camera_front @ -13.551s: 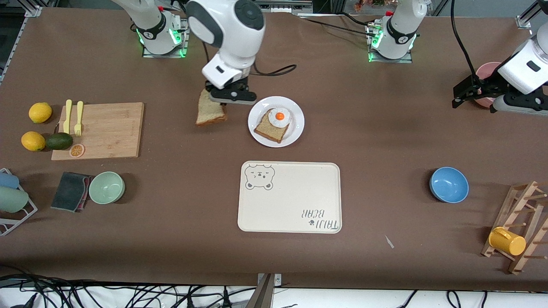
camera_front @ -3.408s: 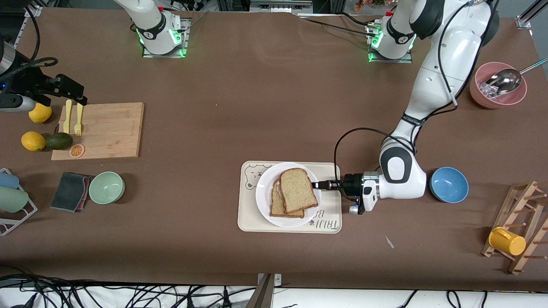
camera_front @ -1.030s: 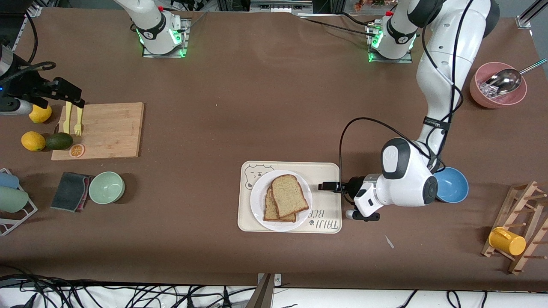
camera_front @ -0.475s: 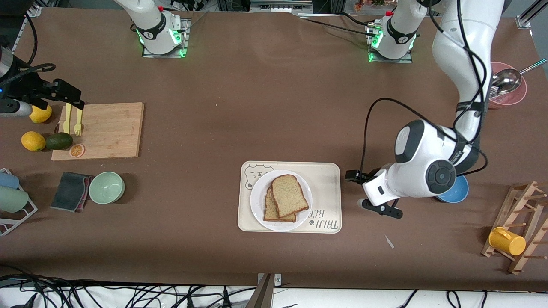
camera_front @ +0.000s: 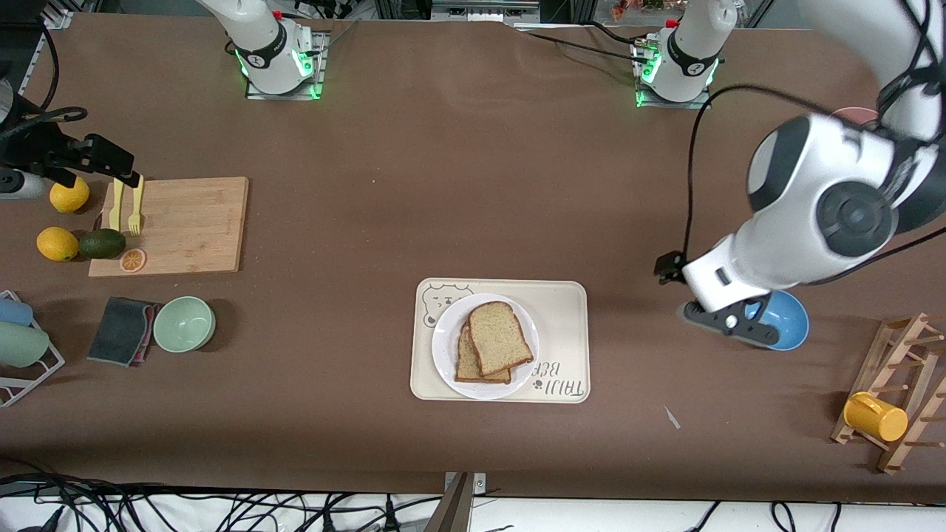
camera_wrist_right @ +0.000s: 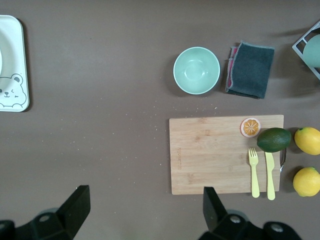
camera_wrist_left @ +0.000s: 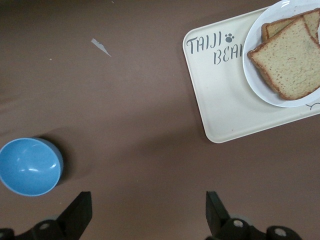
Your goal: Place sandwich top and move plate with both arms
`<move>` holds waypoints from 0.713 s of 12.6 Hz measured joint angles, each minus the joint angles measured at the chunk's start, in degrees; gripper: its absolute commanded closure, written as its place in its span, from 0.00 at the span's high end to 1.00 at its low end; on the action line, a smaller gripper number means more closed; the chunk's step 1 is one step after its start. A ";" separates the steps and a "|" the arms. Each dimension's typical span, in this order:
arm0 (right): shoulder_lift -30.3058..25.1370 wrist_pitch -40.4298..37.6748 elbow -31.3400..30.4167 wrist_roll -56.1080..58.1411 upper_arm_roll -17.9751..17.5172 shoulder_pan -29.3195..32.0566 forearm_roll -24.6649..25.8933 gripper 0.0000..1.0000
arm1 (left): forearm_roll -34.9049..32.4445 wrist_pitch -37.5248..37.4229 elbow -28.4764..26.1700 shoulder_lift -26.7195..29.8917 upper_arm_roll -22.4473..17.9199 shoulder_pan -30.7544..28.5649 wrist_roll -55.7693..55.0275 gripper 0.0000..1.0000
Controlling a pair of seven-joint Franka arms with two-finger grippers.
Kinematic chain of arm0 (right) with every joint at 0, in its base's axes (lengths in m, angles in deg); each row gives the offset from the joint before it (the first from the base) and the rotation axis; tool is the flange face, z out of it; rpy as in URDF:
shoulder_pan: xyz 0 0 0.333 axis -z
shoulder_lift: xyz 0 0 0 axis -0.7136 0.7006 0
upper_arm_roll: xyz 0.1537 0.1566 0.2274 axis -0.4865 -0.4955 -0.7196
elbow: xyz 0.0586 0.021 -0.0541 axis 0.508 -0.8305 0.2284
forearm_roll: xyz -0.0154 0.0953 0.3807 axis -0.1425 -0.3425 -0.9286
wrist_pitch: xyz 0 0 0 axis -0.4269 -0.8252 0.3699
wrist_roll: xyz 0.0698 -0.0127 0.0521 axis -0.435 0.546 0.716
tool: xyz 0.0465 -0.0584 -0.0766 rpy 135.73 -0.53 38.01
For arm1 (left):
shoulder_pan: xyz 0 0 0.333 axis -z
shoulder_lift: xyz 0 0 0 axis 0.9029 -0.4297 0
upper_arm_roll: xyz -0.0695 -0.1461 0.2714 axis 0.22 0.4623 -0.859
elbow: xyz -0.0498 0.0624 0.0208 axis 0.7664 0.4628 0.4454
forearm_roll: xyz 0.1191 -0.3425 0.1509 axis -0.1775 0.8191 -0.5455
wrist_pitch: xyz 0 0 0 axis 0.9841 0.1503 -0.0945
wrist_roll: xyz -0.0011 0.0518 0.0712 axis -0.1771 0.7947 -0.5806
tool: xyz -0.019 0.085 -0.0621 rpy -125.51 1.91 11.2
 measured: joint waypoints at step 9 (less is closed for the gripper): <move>-0.05 1.26 0.30 0.04 0.84 0.02 0.00 1.00 | 1.94 0.98 -17.31 21.71 -5.66 -3.16 -0.09 1.00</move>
